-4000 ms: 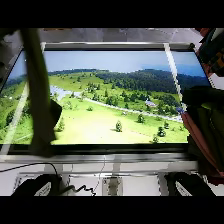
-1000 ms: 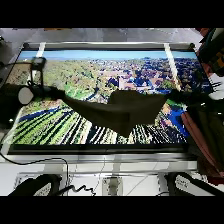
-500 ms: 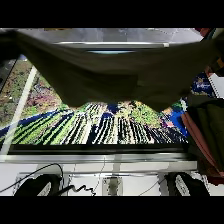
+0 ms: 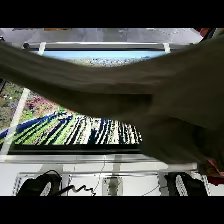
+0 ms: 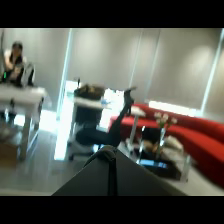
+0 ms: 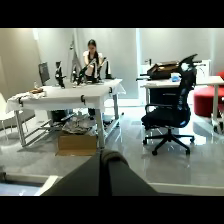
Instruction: Fold the clothes and pants, and hang the long-sleeved shirts on hangers.
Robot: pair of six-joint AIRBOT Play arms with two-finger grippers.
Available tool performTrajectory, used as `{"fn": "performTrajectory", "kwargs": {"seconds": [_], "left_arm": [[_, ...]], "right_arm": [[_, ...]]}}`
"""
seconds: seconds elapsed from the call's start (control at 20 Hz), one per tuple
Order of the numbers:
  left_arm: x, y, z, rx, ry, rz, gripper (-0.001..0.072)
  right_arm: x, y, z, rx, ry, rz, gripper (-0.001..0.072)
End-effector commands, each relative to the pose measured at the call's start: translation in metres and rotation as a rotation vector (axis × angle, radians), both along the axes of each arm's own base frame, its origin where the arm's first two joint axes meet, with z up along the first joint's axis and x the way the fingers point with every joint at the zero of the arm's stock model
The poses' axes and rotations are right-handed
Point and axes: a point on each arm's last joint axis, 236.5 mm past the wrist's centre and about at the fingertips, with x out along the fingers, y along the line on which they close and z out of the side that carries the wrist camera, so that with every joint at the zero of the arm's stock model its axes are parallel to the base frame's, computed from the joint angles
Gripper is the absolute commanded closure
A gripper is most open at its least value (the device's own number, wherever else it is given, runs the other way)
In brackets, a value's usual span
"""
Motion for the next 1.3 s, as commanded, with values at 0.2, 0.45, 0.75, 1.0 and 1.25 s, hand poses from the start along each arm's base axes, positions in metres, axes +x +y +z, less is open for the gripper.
{"fn": "performTrajectory", "kwargs": {"seconds": [0.2,0.45,0.75,1.0,1.25], "left_arm": [[0.186,-0.011,-0.216,0.076,0.651,0.041,0.0692],[0.277,-0.024,-0.375,0.16,0.874,0.019,0.0691],[0.312,-0.033,-0.456,0.165,0.91,-0.004,0.0691],[0.273,-0.021,-0.494,0.224,1.149,0.011,0.0691],[0.19,-0.007,-0.554,0.431,1.563,-0.054,0.0691]], "right_arm": [[0.156,-0.03,-0.209,0.172,0.78,0.122,0.0702],[0.238,-0.047,-0.363,0.298,1.124,0.152,0.0701],[0.287,-0.056,-0.486,0.309,1.265,0.082,0.0701],[0.251,-0.064,-0.508,0.183,1.422,0.081,0.0702],[0.168,-0.062,-0.544,0.087,1.766,0.151,0.0702]]}}
